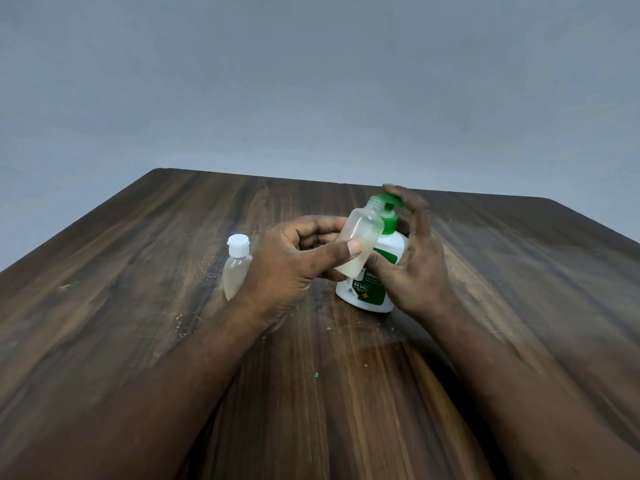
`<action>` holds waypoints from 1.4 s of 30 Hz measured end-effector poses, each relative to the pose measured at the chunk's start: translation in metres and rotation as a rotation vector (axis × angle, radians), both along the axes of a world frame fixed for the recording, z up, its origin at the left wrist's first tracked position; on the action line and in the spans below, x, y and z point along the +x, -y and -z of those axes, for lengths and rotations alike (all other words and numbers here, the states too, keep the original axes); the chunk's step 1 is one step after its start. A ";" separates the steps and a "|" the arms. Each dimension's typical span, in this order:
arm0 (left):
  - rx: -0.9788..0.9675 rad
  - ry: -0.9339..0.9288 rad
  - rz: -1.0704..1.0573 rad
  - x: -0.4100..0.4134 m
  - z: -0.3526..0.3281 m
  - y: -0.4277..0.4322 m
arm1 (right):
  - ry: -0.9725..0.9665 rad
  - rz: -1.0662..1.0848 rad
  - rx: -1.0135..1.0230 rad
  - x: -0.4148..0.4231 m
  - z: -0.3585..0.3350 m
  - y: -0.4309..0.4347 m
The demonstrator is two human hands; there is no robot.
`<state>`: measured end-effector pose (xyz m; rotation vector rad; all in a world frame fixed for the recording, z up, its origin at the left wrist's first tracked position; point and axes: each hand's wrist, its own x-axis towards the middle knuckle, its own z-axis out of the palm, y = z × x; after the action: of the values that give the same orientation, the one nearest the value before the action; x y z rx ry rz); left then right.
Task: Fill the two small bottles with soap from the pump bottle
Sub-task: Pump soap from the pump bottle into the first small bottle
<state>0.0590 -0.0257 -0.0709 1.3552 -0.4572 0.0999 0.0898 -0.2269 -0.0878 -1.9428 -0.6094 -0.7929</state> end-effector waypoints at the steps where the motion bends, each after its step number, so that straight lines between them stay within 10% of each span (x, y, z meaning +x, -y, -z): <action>1: 0.002 -0.001 0.003 0.000 0.001 0.000 | 0.009 0.000 0.003 0.000 0.000 0.000; 42: -0.011 0.003 0.008 0.001 0.001 0.002 | 0.018 0.005 -0.038 0.002 0.000 0.001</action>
<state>0.0604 -0.0278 -0.0717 1.3425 -0.4646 0.0977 0.0913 -0.2279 -0.0874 -1.9738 -0.6349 -0.8081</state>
